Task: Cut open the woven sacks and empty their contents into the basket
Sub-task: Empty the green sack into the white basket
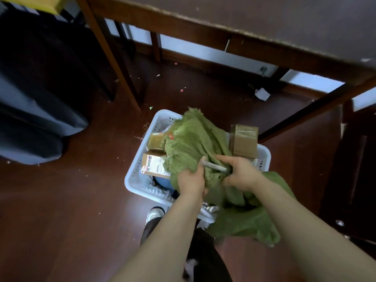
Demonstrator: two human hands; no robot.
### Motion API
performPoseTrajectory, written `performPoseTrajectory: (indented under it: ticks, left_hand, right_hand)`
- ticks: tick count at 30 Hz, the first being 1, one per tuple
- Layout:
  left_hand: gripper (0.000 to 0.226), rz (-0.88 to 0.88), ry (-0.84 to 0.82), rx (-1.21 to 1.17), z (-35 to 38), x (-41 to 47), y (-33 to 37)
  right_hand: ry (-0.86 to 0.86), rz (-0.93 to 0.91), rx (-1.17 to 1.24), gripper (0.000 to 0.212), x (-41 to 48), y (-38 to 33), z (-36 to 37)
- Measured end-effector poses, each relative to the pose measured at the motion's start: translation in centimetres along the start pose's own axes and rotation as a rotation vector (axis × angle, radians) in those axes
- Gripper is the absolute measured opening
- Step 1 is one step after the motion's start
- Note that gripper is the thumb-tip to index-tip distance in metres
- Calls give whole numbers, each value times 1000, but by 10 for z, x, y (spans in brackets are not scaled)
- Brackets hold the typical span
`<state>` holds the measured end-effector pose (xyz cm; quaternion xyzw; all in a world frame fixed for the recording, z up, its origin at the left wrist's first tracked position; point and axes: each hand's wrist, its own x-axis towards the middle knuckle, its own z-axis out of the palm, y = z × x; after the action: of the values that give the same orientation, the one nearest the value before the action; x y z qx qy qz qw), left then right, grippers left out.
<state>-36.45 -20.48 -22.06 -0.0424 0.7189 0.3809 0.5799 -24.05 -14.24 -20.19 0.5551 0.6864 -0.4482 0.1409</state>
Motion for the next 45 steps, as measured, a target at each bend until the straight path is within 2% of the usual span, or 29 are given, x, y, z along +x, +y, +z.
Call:
performPoseTrajectory:
  ticks: [2,3,5,6,8,9,10,11,12,13,14,15,18,20,21,22,24,25,26,28,31,34,37,40,42,45]
  left_hand:
    - [41,130,-21,-35,-1,-24,21]
    - [39,191,-44,-83,-1,-32,28]
    - [28,283,-92,-143,-5,-46,39]
    - [22,310,-95,-126,-6,-51,43]
    - [15,325,-63,-38,-10,-61,48]
    - [11,351,-43,-28,-11,-62,51]
    - [20,386,-34,-35,-12,-61,54]
    - [31,412,-39,-56,-13,-61,57]
    - [30,442,-32,-49,-15,-61,59]
    - [19,473,-9,-2,-15,-60,59]
    - [16,495,14,42,-16,-60,58]
    - [24,520,24,56,-18,-58,57]
    - [27,534,-8,6,-21,-45,58]
    - [25,470,-19,60,-26,-39,55]
    - [27,460,-14,56,-27,-40,57]
    - [31,453,-14,30,-28,-44,62]
    - [34,461,-35,-27,-28,-43,70]
    - [36,450,-54,-14,-27,-42,70]
    - [40,449,-68,-4,-26,-45,70]
    - [48,481,-47,44,-28,-45,72]
    - [40,511,-47,64,-29,-43,75]
    - [39,504,-75,88,-31,-46,69]
    - [36,516,-116,31,-31,-44,77]
    - [51,520,-110,75,-29,-45,69]
    - [47,572,-112,-8,-26,-50,82]
    - [36,612,-94,73,-22,-50,84]
  right_hand:
    - [185,-24,-135,37,-17,-19,-18]
    - [269,-52,-140,27,-25,-27,-26]
    - [371,-63,-14,20,-37,-36,-36]
    - [352,-40,9,17,-43,-40,-40]
    - [271,11,-88,16,-51,-41,-38]
    - [319,10,-87,14,-52,-39,-36]
    - [393,-5,-18,10,-53,-40,-37]
    - [448,-24,76,9,-54,-44,-39]
    - [442,-9,152,9,-56,-48,-41]
    - [380,22,138,11,-58,-48,-41]
    - [312,61,65,17,-62,-50,-40]
    - [298,67,23,18,-66,-50,-41]
    - [413,-35,143,9,-67,-55,-53]
    - [316,33,88,26,-72,-57,-54]
    - [337,83,132,34,-77,-62,-57]
    - [406,60,150,34,-78,-67,-60]
    - [451,-31,219,25,-71,-72,-71]
    - [430,-11,314,23,-69,-71,-71]
    - [386,-6,309,25,-69,-72,-69]
    - [395,63,414,26,-72,-73,-60]
    - [392,-3,660,6,-69,-81,-63]
    - [357,26,658,9,-70,-76,-54]
    - [399,-2,844,10,-65,-80,-58]
    - [420,-15,728,10,-64,-77,-54]
    - [512,-76,809,14,-60,-89,-63]
    - [544,-76,752,15,-56,-87,-61]
